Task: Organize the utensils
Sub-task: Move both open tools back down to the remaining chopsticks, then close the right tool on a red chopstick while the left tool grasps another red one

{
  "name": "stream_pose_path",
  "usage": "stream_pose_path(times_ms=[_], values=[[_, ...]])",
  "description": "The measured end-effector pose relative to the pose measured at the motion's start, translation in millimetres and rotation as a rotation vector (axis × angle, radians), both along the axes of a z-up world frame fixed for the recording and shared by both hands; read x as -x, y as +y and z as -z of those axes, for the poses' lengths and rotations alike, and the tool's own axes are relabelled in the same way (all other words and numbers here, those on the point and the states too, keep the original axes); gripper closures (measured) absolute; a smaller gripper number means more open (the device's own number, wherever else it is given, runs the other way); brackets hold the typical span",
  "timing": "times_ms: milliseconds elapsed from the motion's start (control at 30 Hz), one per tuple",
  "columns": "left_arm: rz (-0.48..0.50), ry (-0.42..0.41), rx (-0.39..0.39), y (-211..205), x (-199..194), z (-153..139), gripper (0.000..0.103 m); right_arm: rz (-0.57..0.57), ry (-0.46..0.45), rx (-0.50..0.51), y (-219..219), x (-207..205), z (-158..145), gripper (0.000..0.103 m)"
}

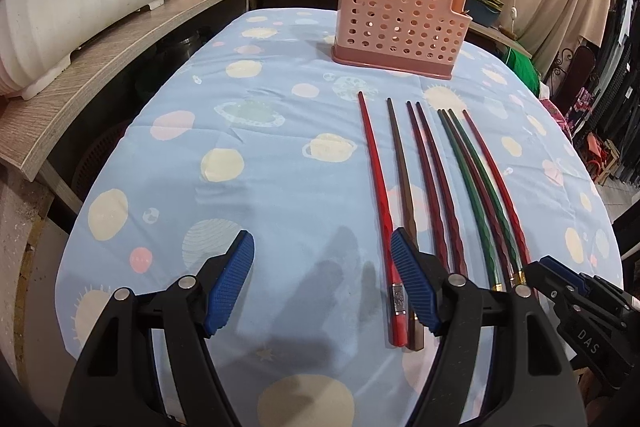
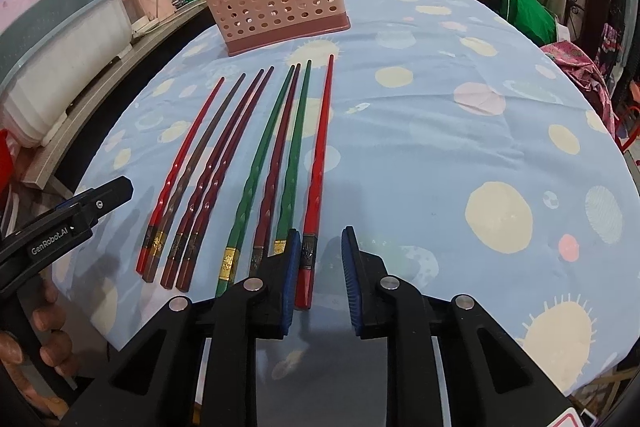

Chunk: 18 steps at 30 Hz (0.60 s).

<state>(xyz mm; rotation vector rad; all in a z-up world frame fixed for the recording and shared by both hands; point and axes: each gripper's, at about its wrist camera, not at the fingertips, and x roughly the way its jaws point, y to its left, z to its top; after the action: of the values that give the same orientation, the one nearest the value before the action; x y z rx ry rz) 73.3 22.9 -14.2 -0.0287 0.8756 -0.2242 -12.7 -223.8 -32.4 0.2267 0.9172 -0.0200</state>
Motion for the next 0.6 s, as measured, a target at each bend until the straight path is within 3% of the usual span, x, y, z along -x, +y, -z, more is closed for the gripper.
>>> stream_pose_path(times_ms=[233,400,600], values=[[0.008,0.006,-0.004,-2.1,2.3,1.2,0.036,0.001,-0.006,0.016,0.3,1.8,0.8,0.086],[0.025,0.008,0.002,-4.6,7.1,0.8,0.036,0.016,-0.006,0.021,-2.5,4.9,2.0,0.096],[0.051,0.025,-0.015,-13.2,13.6,7.5,0.036,0.016,-0.009,0.022,-3.0,6.9,2.3,0.096]])
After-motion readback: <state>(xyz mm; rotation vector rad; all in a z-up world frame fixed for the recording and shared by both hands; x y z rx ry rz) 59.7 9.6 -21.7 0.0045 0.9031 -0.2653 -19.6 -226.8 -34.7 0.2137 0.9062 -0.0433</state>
